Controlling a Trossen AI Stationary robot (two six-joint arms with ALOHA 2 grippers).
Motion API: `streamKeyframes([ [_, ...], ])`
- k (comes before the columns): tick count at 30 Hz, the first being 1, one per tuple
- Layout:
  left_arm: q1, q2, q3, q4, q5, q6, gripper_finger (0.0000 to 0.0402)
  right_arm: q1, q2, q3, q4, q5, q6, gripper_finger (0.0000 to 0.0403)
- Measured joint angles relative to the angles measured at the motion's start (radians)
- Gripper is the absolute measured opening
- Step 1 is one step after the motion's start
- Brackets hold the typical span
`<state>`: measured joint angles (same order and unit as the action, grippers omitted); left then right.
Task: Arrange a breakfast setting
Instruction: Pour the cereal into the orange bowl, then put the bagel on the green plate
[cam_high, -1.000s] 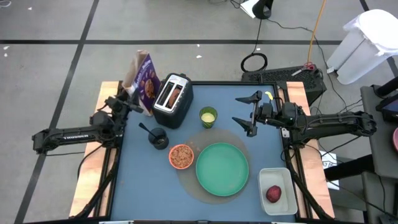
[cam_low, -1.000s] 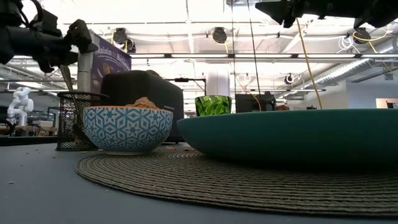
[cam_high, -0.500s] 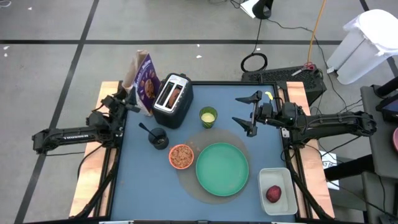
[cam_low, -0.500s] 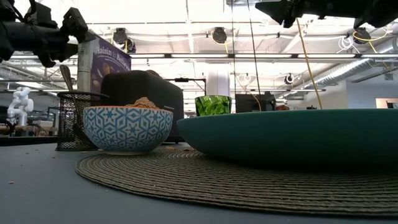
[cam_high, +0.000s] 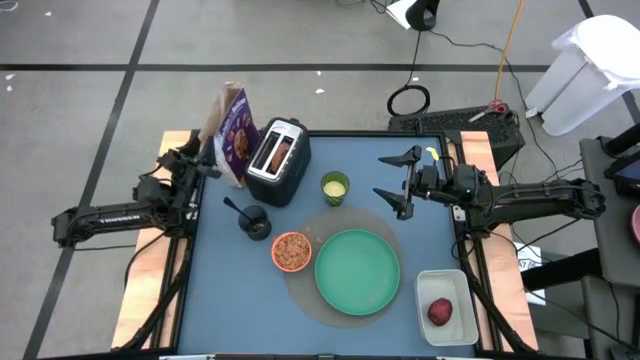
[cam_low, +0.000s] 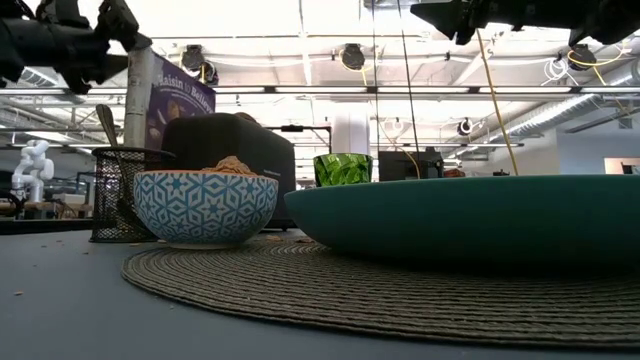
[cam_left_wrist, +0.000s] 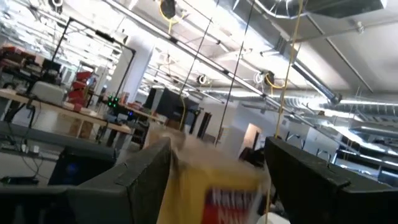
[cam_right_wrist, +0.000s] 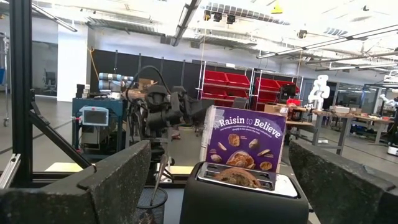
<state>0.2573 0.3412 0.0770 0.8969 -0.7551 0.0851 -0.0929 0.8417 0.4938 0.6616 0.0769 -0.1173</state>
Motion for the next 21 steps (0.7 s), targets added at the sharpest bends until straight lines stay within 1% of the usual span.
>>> streamKeyframes([
  [5,0.0,0.001,0.045,-0.013,0.0,0.022,0.0264,0.0,0.0,0.0,0.0,0.0,0.0,0.0375],
  [13,0.0,0.005,0.08,-0.02,0.005,0.041,0.0264,0.0,0.0,0.0,0.0,0.0,0.0,0.0375],
  [21,0.0,0.028,0.151,-0.017,0.107,0.042,0.0264,0.0,0.0,0.0,0.0,0.0,-0.003,0.0375],
])
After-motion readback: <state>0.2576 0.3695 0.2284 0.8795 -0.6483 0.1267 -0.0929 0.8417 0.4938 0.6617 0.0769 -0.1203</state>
